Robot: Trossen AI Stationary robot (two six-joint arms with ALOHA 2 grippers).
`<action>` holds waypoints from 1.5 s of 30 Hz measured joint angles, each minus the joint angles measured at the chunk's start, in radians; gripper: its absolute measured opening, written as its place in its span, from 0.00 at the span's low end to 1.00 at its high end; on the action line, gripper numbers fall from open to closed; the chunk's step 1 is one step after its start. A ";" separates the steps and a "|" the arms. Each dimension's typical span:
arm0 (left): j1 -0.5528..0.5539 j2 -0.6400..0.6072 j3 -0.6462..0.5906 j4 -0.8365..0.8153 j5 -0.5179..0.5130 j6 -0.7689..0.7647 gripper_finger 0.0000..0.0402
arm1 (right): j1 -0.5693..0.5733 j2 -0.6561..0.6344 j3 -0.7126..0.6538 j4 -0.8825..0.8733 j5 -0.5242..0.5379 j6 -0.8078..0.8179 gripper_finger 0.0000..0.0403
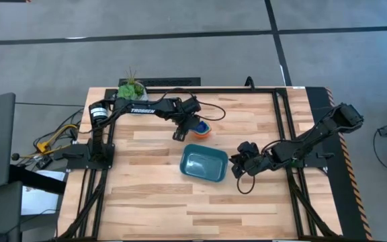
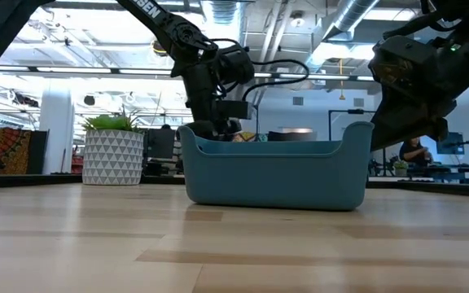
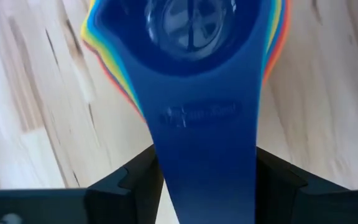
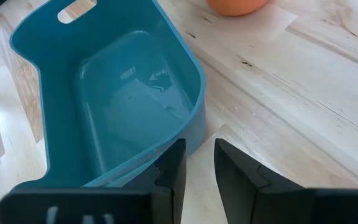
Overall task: Nest measuring cups in basket
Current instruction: Put the nested measuring cups into the green bin
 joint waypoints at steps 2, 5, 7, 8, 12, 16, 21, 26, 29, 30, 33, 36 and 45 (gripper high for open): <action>-0.002 0.000 0.000 0.016 0.014 0.016 0.46 | 0.000 0.000 0.000 0.000 0.000 0.000 0.27; -0.002 0.000 0.000 0.031 0.069 0.029 0.46 | 0.000 0.000 0.000 -0.001 0.000 0.000 0.27; 0.000 0.000 0.000 0.045 0.099 0.030 0.46 | 0.000 0.000 0.000 -0.002 0.000 0.000 0.27; 0.000 0.000 0.000 0.050 0.107 0.030 0.46 | 0.000 0.000 0.000 -0.002 0.000 0.000 0.27; 0.001 0.000 0.000 0.069 0.112 0.021 0.46 | 0.000 0.000 0.000 -0.002 -0.003 0.000 0.27; 0.001 0.000 0.000 0.068 0.111 0.012 0.45 | 0.000 0.000 0.000 -0.002 -0.003 0.000 0.27; 0.008 0.000 0.000 0.067 0.109 0.002 0.41 | 0.000 0.000 0.000 -0.002 -0.003 0.000 0.27; 0.009 0.000 0.000 0.069 0.107 -0.017 0.38 | -0.049 0.000 0.000 0.002 0.000 -0.006 0.27; 0.009 0.000 0.000 0.070 0.105 -0.038 0.39 | -0.112 0.000 0.000 0.007 -0.001 -0.021 0.27; 0.009 0.000 0.000 0.070 0.105 -0.044 0.39 | -0.134 0.000 0.000 0.008 -0.006 -0.033 0.27; 0.009 0.000 0.000 0.070 0.105 -0.062 0.40 | -0.193 0.000 0.006 0.016 -0.025 -0.089 0.27; 0.009 0.000 0.000 0.070 0.104 -0.071 0.40 | -0.243 0.000 0.010 0.059 -0.025 -0.160 0.27; 0.009 0.000 0.000 0.074 0.103 -0.084 0.39 | -0.415 0.003 0.009 0.123 -0.102 -0.331 0.27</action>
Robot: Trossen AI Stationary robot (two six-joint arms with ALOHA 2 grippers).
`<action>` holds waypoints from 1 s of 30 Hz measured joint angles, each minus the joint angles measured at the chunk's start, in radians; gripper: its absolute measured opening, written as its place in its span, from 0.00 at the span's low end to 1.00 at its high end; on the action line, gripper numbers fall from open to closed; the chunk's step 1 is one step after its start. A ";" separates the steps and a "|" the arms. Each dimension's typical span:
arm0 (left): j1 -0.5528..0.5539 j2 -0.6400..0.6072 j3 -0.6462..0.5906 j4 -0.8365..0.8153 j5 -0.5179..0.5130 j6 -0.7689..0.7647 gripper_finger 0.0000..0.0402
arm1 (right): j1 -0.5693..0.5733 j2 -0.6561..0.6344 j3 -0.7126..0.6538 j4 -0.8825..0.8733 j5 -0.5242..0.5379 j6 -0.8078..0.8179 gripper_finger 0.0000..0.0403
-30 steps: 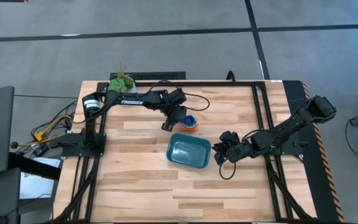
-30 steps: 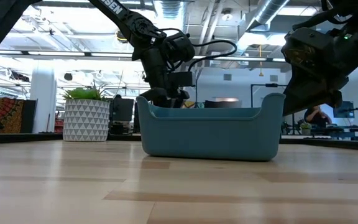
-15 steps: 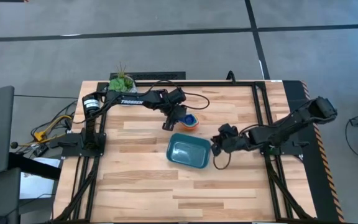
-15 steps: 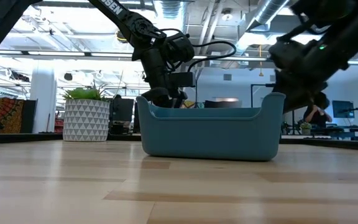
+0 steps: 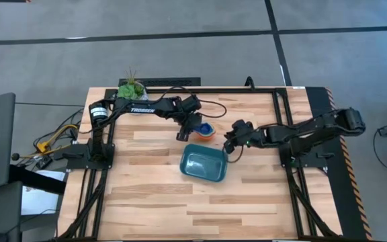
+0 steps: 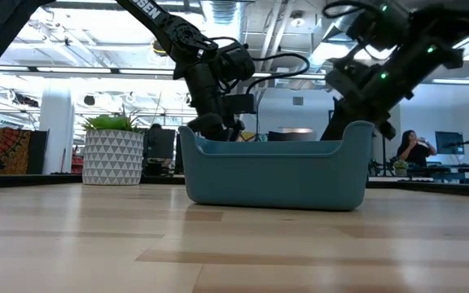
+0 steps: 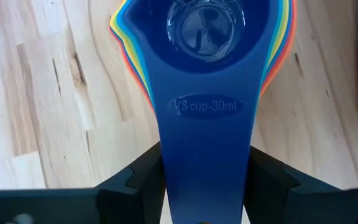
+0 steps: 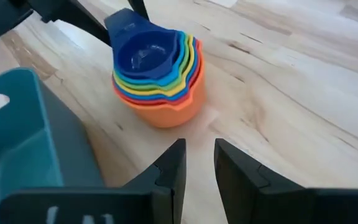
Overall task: Nest measuring cups in basket
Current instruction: Put the nested measuring cups into the green bin
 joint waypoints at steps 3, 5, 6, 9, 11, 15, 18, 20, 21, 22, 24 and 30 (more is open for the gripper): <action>0.000 0.000 0.000 0.017 0.000 -0.011 0.39 | -0.061 0.000 -0.031 0.066 -0.079 -0.058 0.27; 0.000 0.000 0.000 0.025 -0.001 -0.020 0.39 | -0.097 0.000 -0.071 0.138 -0.138 -0.104 0.27; 0.000 0.000 0.000 0.028 -0.001 -0.022 0.39 | -0.113 0.000 -0.090 0.173 -0.169 -0.127 0.27; 0.000 0.000 0.000 0.030 -0.001 -0.023 0.39 | -0.149 0.000 -0.159 0.296 -0.237 -0.187 0.27; 0.000 0.000 0.000 0.030 -0.001 -0.023 0.39 | -0.163 0.000 -0.200 0.351 -0.259 -0.213 0.27; 0.000 0.000 0.000 0.034 -0.001 -0.023 0.39 | -0.178 0.000 -0.241 0.397 -0.267 -0.270 0.27; 0.000 0.000 0.000 0.050 0.007 -0.023 0.39 | -0.178 0.000 -0.244 0.402 -0.267 -0.326 0.27; 0.000 0.000 0.000 0.058 0.023 -0.024 0.39 | -0.178 0.000 -0.244 0.420 -0.267 -0.363 0.27; 0.000 0.000 0.000 0.064 0.032 -0.024 0.39 | -0.178 0.000 -0.244 0.429 -0.267 -0.385 0.27; 0.000 0.000 0.000 0.071 0.036 -0.029 0.39 | -0.178 0.000 -0.244 0.431 -0.263 -0.402 0.27; 0.000 0.000 0.000 0.077 0.036 -0.039 0.39 | -0.177 0.000 -0.244 0.408 -0.225 -0.404 0.27; 0.000 0.000 0.000 0.058 0.035 -0.057 0.39 | -0.099 0.054 -0.290 0.409 -0.108 -0.325 0.18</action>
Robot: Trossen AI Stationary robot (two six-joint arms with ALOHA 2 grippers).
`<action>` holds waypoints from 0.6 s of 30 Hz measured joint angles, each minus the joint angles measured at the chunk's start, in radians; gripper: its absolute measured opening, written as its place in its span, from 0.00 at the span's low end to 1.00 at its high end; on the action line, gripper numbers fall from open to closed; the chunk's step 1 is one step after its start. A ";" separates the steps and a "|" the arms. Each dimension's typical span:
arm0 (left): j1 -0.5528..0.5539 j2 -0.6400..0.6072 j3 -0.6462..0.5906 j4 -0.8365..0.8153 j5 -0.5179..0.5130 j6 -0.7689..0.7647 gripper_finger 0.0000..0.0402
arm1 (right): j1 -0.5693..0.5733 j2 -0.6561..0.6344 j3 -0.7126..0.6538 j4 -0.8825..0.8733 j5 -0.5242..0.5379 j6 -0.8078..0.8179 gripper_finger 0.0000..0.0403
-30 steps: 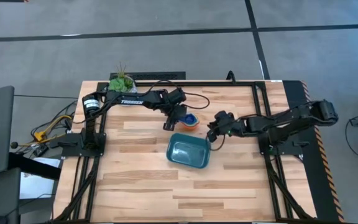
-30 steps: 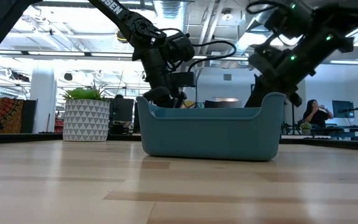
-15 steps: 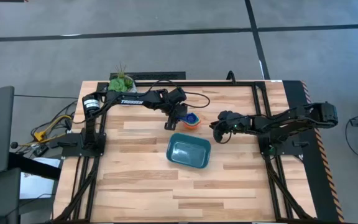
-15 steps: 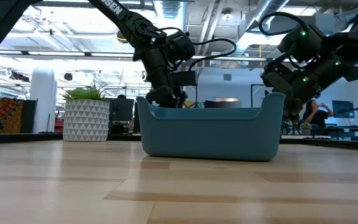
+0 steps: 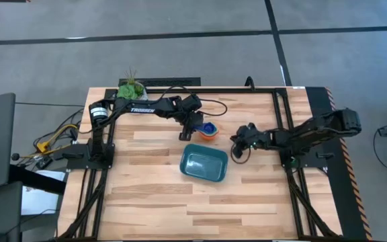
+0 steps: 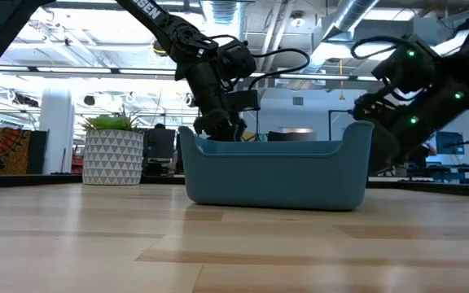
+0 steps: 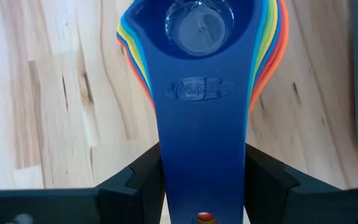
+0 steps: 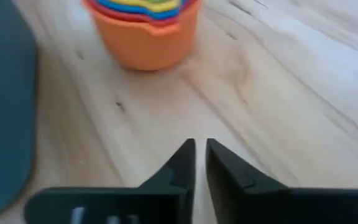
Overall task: Nest measuring cups in basket
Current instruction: Put the nested measuring cups into the green bin
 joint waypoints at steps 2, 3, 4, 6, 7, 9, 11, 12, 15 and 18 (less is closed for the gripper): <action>0.000 0.000 0.000 0.000 0.000 0.000 0.39 | 0.035 0.044 -0.014 0.074 0.025 0.003 0.11; 0.000 0.000 0.000 0.001 0.000 0.000 0.39 | 0.049 0.069 -0.016 0.118 0.033 0.003 0.08; 0.000 0.000 0.000 0.003 0.000 0.000 0.39 | 0.054 0.098 -0.016 0.159 0.034 0.001 0.05; 0.000 0.000 0.000 0.011 -0.001 0.001 0.39 | 0.051 0.149 -0.018 0.235 0.031 -0.016 0.02; 0.000 0.000 0.000 0.015 -0.001 0.002 0.39 | 0.044 0.176 -0.016 0.278 0.031 -0.022 0.03; 0.000 0.000 0.000 0.016 -0.001 0.003 0.39 | 0.024 0.225 -0.009 0.338 0.029 -0.030 0.05; 0.000 0.000 0.000 0.017 -0.001 0.003 0.39 | -0.002 0.270 0.001 0.377 0.013 -0.048 0.07; 0.000 0.000 0.000 0.017 -0.001 0.003 0.39 | -0.014 0.291 0.008 0.397 0.000 -0.059 0.08; 0.000 0.000 0.000 0.016 -0.001 0.005 0.39 | -0.050 0.346 0.033 0.448 -0.047 -0.085 0.06; 0.000 0.000 0.000 0.015 -0.001 0.009 0.39 | -0.074 0.388 0.062 0.472 -0.085 -0.115 0.02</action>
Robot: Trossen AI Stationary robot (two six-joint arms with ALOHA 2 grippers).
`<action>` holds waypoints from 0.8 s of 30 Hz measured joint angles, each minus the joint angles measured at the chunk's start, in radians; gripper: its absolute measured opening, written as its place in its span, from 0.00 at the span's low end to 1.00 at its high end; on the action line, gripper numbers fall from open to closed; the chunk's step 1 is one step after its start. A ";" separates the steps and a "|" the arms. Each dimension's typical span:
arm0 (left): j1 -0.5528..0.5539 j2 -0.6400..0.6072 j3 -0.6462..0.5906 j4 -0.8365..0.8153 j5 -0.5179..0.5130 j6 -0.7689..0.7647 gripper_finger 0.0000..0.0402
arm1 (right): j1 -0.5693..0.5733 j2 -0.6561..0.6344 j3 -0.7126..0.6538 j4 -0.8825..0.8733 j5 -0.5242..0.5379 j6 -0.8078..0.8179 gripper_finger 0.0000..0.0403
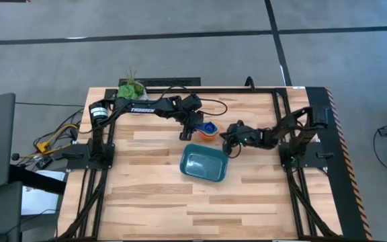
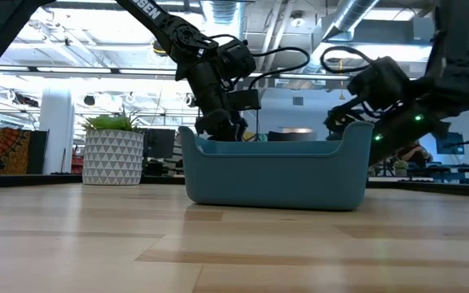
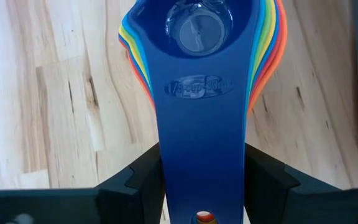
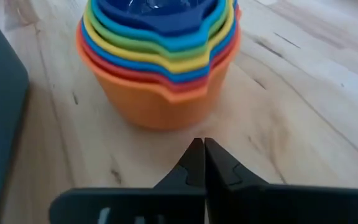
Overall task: Nest measuring cups in basket
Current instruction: Put the nested measuring cups into the green bin
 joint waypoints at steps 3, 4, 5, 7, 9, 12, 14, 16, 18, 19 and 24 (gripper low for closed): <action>0.000 0.000 0.000 0.000 0.000 0.000 0.39 | -0.014 0.018 0.024 -0.001 -0.011 -0.025 0.02; 0.000 0.000 0.000 0.000 0.000 0.000 0.39 | -0.019 0.018 0.027 0.000 -0.012 -0.034 0.02; 0.000 0.000 0.000 0.000 0.000 0.000 0.39 | -0.022 0.017 0.032 0.000 -0.012 -0.041 0.03; 0.000 0.000 0.000 0.000 0.000 0.000 0.39 | -0.029 0.006 0.033 -0.002 -0.013 -0.054 0.05; 0.000 0.000 0.000 -0.001 -0.001 0.003 0.39 | -0.036 -0.011 0.034 0.003 -0.014 -0.069 0.06; 0.000 0.000 0.000 -0.001 -0.002 0.007 0.39 | -0.040 -0.032 0.033 -0.001 -0.015 -0.088 0.04; 0.000 0.000 0.000 -0.002 -0.002 0.007 0.39 | -0.044 -0.043 0.033 -0.001 -0.021 -0.098 0.02; 0.000 0.000 0.000 -0.003 -0.003 0.007 0.39 | -0.044 -0.046 0.033 -0.001 -0.025 -0.100 0.01; 0.000 0.000 0.000 -0.002 -0.003 0.008 0.39 | -0.043 -0.046 0.033 -0.001 -0.027 -0.099 0.02; 0.000 0.000 0.000 -0.003 -0.002 0.008 0.39 | -0.043 -0.046 0.033 -0.001 -0.028 -0.099 0.02; 0.000 0.000 0.000 0.007 -0.003 0.008 0.39 | -0.044 -0.046 0.033 0.004 -0.024 -0.084 0.04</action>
